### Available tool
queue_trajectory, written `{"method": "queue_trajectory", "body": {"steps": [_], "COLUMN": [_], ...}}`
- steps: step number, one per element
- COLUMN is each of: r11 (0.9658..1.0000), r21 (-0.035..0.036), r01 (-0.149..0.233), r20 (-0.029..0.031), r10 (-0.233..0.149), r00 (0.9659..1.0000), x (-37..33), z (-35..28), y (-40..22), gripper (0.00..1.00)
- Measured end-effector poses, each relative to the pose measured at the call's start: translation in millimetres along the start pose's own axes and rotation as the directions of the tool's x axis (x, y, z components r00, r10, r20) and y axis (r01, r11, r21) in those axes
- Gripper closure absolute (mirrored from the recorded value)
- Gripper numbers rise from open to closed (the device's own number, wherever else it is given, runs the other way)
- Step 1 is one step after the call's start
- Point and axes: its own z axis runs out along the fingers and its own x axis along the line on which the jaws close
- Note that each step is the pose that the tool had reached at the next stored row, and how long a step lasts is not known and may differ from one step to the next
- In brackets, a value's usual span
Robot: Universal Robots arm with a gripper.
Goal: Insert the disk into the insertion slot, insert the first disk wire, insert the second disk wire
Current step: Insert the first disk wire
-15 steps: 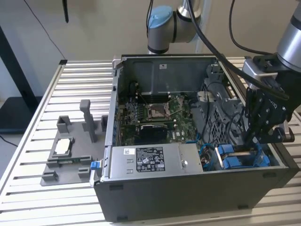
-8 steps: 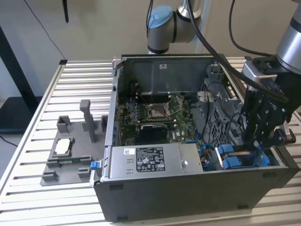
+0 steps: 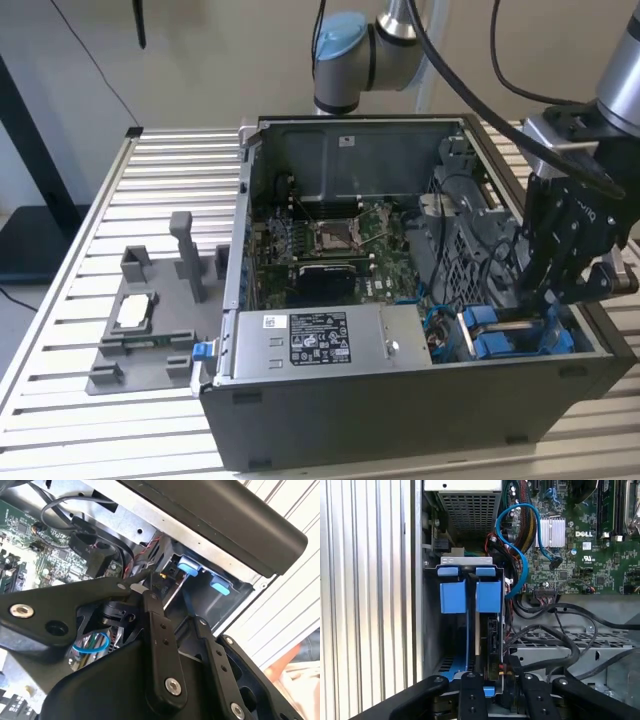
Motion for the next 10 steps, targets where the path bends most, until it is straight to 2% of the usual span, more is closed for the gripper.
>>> {"method": "queue_trajectory", "body": {"steps": [5,10], "r11": [1.0,1.0], "r21": [0.0,0.0], "r01": [0.0,0.0], "r20": [-0.0002,-0.0002], "r10": [0.0,0.0], "r00": [1.0,1.0], "x": [-0.8,-2.0], "z": [-10.9,-27.7], "y": [0.3,0.7], "gripper": [0.67,0.67]}}
